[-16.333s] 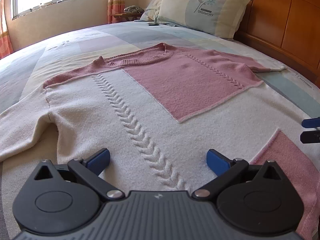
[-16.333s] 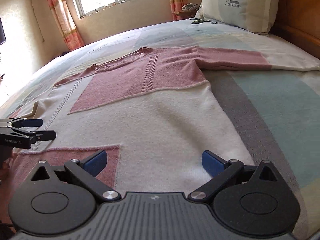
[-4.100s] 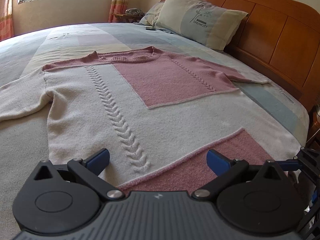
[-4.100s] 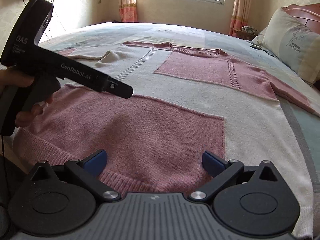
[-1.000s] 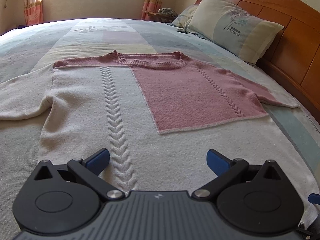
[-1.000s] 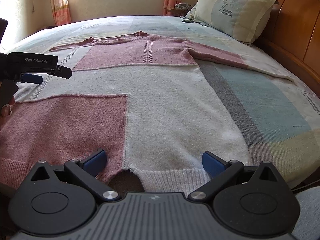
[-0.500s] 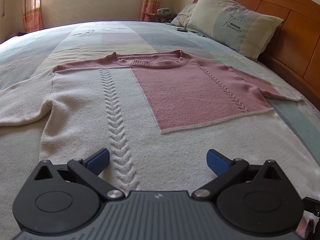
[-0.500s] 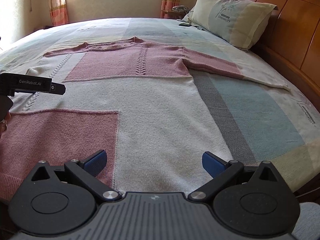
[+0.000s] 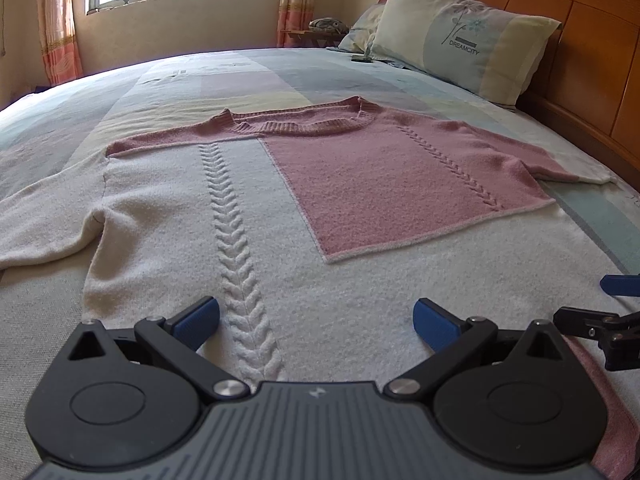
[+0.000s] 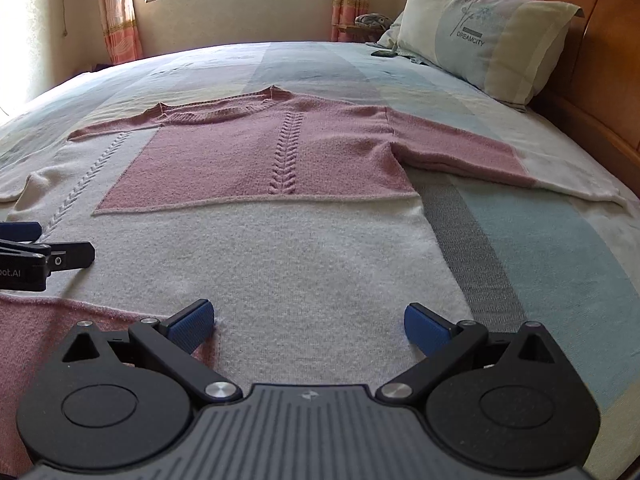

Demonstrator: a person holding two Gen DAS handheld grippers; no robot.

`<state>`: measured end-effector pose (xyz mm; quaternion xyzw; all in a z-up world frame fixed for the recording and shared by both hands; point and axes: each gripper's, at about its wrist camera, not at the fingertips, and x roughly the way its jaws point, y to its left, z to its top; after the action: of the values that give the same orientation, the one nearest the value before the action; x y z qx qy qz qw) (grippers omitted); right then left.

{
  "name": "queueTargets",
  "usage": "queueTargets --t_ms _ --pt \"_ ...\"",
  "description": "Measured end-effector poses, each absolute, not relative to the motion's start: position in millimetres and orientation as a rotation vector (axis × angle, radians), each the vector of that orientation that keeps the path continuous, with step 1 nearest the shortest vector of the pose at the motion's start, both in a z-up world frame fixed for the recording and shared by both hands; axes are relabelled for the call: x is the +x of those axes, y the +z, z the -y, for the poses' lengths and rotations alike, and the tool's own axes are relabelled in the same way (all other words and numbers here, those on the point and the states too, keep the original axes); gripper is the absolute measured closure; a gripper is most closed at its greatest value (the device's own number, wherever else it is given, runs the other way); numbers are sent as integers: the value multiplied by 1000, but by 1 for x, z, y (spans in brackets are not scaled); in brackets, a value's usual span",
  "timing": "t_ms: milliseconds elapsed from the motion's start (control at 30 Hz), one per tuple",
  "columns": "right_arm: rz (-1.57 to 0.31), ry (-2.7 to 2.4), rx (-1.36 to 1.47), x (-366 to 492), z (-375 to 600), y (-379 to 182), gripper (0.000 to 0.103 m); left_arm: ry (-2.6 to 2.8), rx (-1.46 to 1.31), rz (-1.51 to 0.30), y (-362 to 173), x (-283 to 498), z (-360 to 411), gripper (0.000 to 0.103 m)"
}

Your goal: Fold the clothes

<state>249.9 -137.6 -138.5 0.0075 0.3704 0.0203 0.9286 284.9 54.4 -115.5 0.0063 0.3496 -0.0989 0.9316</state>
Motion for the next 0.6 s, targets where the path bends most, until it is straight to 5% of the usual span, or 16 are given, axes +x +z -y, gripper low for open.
queueTargets --t_ms 400,600 --pt "-792 81 43 245 145 -136 0 -218 -13 -700 -114 279 -58 1" --pt "-837 190 195 239 162 -121 0 -207 -230 -717 -70 311 -104 1"
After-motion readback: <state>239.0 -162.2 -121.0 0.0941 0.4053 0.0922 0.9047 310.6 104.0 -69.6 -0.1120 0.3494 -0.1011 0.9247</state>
